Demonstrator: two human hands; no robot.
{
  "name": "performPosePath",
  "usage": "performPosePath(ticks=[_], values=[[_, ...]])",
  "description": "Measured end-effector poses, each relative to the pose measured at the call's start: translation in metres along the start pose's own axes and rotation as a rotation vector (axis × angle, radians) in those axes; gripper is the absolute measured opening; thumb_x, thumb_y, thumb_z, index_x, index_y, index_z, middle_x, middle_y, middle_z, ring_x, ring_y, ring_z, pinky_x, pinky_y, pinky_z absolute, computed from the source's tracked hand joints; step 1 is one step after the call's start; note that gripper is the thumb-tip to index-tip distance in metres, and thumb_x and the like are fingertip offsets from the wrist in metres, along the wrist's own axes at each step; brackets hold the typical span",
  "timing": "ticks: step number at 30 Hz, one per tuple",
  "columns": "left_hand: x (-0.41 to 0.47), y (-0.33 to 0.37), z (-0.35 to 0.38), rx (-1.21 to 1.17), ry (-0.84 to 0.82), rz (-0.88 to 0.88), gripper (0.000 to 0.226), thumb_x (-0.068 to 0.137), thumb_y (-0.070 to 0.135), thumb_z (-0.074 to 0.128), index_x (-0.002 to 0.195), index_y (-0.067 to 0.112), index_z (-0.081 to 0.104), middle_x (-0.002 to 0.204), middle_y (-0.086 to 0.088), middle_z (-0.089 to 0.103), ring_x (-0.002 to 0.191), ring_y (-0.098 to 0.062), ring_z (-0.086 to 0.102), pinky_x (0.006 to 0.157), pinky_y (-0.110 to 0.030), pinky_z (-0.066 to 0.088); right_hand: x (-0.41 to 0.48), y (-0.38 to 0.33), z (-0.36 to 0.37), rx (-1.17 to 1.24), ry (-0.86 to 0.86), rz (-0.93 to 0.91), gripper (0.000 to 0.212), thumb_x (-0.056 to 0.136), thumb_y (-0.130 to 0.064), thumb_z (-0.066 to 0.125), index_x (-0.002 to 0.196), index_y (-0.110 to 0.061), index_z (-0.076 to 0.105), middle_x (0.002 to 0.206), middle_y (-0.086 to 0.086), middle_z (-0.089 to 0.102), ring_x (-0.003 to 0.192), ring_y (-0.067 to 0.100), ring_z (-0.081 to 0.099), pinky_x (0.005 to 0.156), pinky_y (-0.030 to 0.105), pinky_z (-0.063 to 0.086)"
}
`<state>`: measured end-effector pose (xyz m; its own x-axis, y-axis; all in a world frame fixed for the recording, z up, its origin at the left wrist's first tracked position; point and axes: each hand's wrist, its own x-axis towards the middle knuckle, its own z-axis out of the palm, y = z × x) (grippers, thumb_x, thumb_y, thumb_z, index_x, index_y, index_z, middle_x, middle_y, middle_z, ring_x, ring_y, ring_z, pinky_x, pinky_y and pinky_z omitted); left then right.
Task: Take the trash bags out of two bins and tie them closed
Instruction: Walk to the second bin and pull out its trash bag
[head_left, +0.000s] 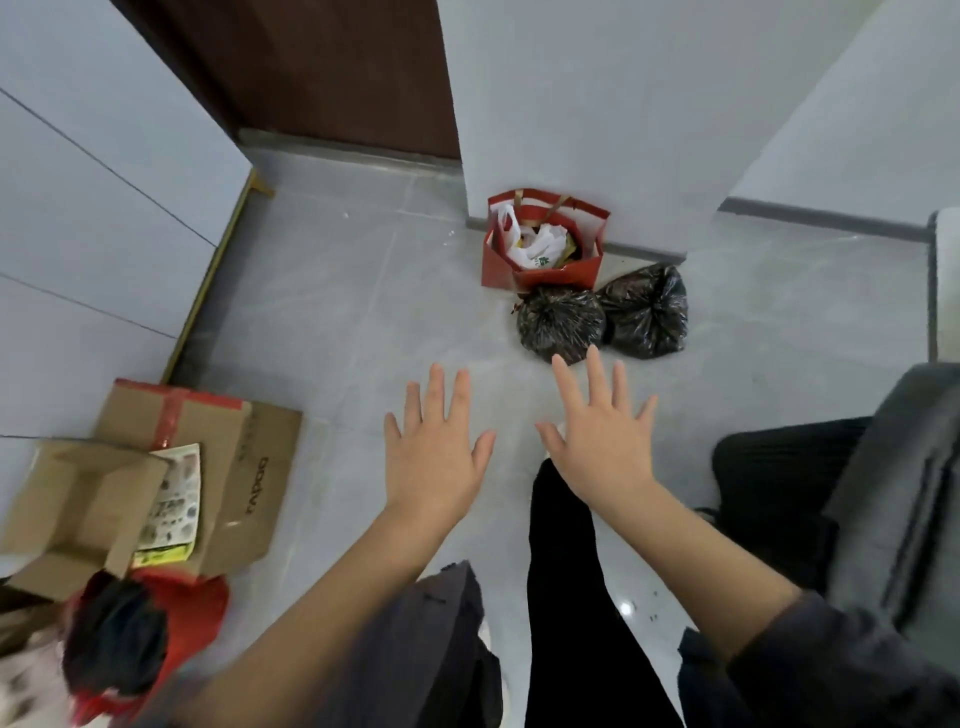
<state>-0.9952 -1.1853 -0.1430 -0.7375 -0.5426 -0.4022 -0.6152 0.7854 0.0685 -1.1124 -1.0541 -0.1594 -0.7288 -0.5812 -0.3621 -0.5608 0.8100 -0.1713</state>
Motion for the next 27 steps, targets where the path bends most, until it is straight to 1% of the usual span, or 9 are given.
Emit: performPosePath(ticks=[3,8,10,12,15,17,20,24,27], values=[[-0.078,-0.022,0.004,0.027,0.019,0.016,0.071,0.095,0.058,0.021,0.151,0.024,-0.006,0.161,-0.006,-0.003,0.146,-0.031,0.006,0.114,-0.053,0.020,-0.081,-0.020,0.005,-0.010,0.076,-0.029,0.072,0.092,-0.055,0.040,0.151,-0.032,0.006,0.160,0.008,0.000,0.145,0.037,0.004,0.108,0.067,0.017],[-0.193,-0.034,0.006,0.046,0.049,0.036,0.071,0.094,0.060,0.017,0.151,0.024,-0.006,0.161,-0.006,0.001,0.147,-0.031,0.007,0.114,-0.053,0.019,-0.195,-0.030,0.003,-0.016,0.091,-0.054,0.070,0.092,-0.055,0.039,0.151,-0.031,0.009,0.160,0.009,0.006,0.145,0.037,0.007,0.108,0.066,0.017],[-0.231,-0.030,0.012,0.064,0.080,0.021,0.072,0.091,0.060,0.013,0.152,0.022,0.006,0.160,-0.008,0.013,0.144,-0.032,0.019,0.110,-0.054,0.027,-0.232,-0.026,0.004,-0.024,0.097,-0.080,0.070,0.091,-0.055,0.040,0.151,-0.031,0.010,0.160,0.009,0.009,0.145,0.036,0.009,0.108,0.065,0.017],[-0.263,-0.024,0.022,0.049,0.117,0.000,0.073,0.089,0.060,0.015,0.151,0.020,0.019,0.156,-0.010,0.026,0.140,-0.034,0.030,0.104,-0.056,0.035,-0.263,-0.019,0.008,-0.040,0.107,-0.116,0.070,0.091,-0.055,0.039,0.151,-0.030,0.010,0.160,0.009,0.009,0.146,0.036,0.009,0.109,0.063,0.015],[-0.304,-0.009,0.047,0.016,0.153,-0.051,0.073,0.089,0.059,0.019,0.150,0.019,0.022,0.154,-0.011,0.030,0.138,-0.035,0.034,0.102,-0.057,0.038,-0.300,-0.003,0.020,-0.046,0.126,-0.168,0.069,0.091,-0.055,0.039,0.151,-0.029,0.013,0.159,0.009,0.012,0.146,0.036,0.010,0.110,0.062,0.015],[-0.328,0.010,0.062,0.000,0.185,-0.087,0.072,0.090,0.059,0.018,0.151,0.020,0.017,0.156,-0.011,0.025,0.140,-0.034,0.029,0.105,-0.056,0.035,-0.319,0.012,0.030,-0.062,0.140,-0.191,0.069,0.091,-0.055,0.040,0.150,-0.029,0.015,0.159,0.010,0.014,0.145,0.036,0.011,0.110,0.062,0.016],[-0.366,0.046,0.086,-0.040,0.154,-0.131,0.072,0.092,0.058,0.018,0.152,0.023,0.002,0.160,-0.008,0.007,0.146,-0.030,0.012,0.113,-0.053,0.023,-0.353,0.042,0.041,-0.072,0.160,-0.216,0.069,0.091,-0.054,0.041,0.150,-0.028,0.017,0.158,0.011,0.017,0.144,0.037,0.015,0.110,0.062,0.018],[-0.424,0.086,0.105,-0.086,0.150,-0.185,0.071,0.092,0.058,0.021,0.152,0.024,0.001,0.161,-0.006,0.004,0.146,-0.029,0.009,0.114,-0.051,0.020,-0.406,0.081,0.046,-0.086,0.172,-0.247,0.069,0.090,-0.052,0.045,0.149,-0.027,0.021,0.157,0.013,0.021,0.144,0.037,0.018,0.109,0.062,0.019],[-0.464,0.105,0.119,-0.105,0.195,-0.217,0.070,0.093,0.057,0.022,0.152,0.024,0.004,0.160,-0.007,0.009,0.146,-0.030,0.013,0.112,-0.053,0.023,-0.437,0.100,0.049,-0.108,0.172,-0.302,0.069,0.090,-0.051,0.048,0.149,-0.027,0.023,0.156,0.013,0.023,0.143,0.038,0.021,0.109,0.062,0.019]])
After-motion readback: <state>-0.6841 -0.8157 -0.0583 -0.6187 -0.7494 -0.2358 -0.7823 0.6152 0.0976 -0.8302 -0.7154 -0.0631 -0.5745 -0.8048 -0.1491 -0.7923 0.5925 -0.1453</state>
